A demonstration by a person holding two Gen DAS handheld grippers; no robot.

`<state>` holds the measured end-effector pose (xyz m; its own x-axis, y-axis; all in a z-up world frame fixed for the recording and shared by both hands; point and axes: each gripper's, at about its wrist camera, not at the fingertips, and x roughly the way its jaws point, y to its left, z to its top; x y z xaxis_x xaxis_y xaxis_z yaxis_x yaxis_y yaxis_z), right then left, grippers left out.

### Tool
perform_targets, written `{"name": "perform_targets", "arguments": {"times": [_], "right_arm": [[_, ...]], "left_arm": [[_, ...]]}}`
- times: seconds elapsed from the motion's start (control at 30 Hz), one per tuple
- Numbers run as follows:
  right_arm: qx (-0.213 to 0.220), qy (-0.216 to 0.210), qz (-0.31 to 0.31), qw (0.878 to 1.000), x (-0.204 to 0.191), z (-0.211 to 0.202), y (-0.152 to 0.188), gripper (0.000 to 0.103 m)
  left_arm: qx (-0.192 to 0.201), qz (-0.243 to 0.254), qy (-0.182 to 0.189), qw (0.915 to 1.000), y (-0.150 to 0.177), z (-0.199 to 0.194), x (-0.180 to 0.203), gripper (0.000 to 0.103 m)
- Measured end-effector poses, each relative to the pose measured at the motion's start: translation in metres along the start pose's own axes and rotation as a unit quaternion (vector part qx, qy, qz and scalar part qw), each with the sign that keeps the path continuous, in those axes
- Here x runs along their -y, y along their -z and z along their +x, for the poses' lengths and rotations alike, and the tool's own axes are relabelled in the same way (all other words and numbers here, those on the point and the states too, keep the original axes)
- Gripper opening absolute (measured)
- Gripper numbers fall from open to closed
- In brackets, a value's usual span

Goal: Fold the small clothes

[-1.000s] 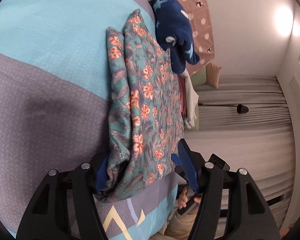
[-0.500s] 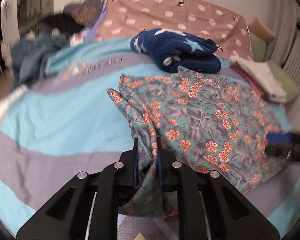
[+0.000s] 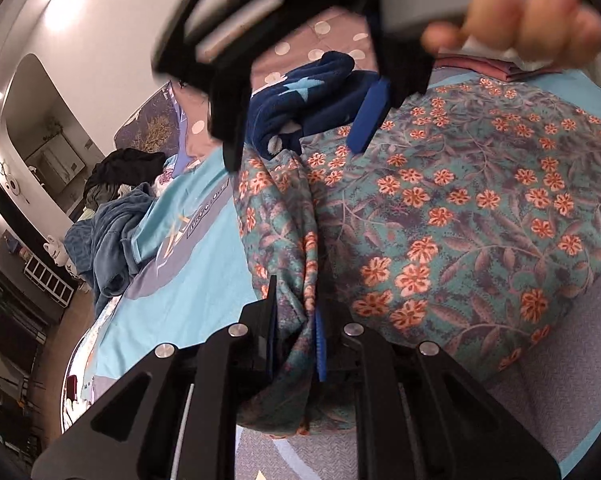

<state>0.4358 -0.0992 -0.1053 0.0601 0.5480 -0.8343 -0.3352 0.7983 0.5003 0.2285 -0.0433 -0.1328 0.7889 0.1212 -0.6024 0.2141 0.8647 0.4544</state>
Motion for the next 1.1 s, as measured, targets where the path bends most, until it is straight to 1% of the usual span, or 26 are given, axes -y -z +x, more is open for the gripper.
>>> {"name": "perform_targets", "arguments": {"times": [0.1,0.17,0.2,0.27,0.3,0.37,0.4,0.43,0.47,0.53,0.6,0.7,0.8,0.97,1.03,1.1], "right_arm": [[-0.020,-0.013,0.033,0.999,0.008,0.029,-0.010,0.089],[-0.031,-0.044,0.057,0.997,0.013,0.044,-0.012,0.089],[-0.033,-0.054,0.068,0.996,0.014,0.052,-0.013,0.090],[-0.024,-0.062,0.070,0.995,0.011,0.055,-0.016,0.091],[-0.021,-0.069,0.068,0.995,0.010,0.054,-0.018,0.088],[-0.018,-0.080,0.066,0.994,0.006,0.053,-0.023,0.070],[-0.016,-0.075,0.063,0.995,0.002,0.053,-0.026,0.046],[-0.014,-0.066,0.061,0.996,0.000,0.053,-0.028,0.019],[-0.009,-0.059,0.060,0.996,-0.003,0.051,-0.028,0.011],[0.002,-0.061,0.045,0.997,-0.009,0.045,-0.029,0.010],[0.015,-0.053,0.020,0.998,-0.019,0.034,-0.029,0.009],[0.035,-0.053,-0.002,0.998,-0.031,0.008,-0.026,0.009],[0.058,-0.046,-0.023,0.997,-0.034,-0.029,-0.022,0.009],[0.107,-0.027,-0.040,0.993,-0.023,-0.105,-0.004,0.009],[0.118,-0.020,-0.042,0.992,-0.014,-0.128,0.002,0.009],[0.129,-0.013,-0.043,0.991,-0.001,-0.149,0.010,0.009]], "left_arm": [[-0.004,-0.003,0.000,1.0000,-0.002,0.001,-0.004,0.015],[-0.005,-0.003,0.000,1.0000,-0.003,0.003,0.000,0.015],[-0.005,-0.002,0.001,1.0000,-0.002,0.004,-0.001,0.015],[-0.005,-0.001,0.001,1.0000,-0.002,0.005,-0.001,0.015],[-0.005,0.000,0.001,1.0000,-0.003,0.008,-0.002,0.015],[-0.005,0.000,0.004,1.0000,-0.003,0.008,-0.003,0.015],[-0.005,-0.001,0.004,1.0000,-0.004,0.008,-0.004,0.015],[-0.006,-0.001,0.002,1.0000,-0.005,0.008,-0.005,0.015],[-0.006,-0.003,0.001,1.0000,-0.004,0.009,-0.005,0.015],[-0.005,-0.010,0.004,0.9999,-0.006,0.006,-0.008,0.015],[0.003,-0.019,0.009,0.9998,-0.011,-0.002,-0.013,0.015],[0.027,-0.026,0.009,0.9993,-0.024,-0.021,-0.015,0.015],[0.056,-0.029,0.014,0.9979,-0.043,-0.043,-0.013,0.015],[0.102,-0.039,0.042,0.9931,-0.082,-0.078,-0.003,0.015],[0.121,-0.042,0.057,0.9901,-0.099,-0.089,0.007,0.015],[0.129,-0.043,0.071,0.9881,-0.111,-0.096,0.019,0.015]]}}
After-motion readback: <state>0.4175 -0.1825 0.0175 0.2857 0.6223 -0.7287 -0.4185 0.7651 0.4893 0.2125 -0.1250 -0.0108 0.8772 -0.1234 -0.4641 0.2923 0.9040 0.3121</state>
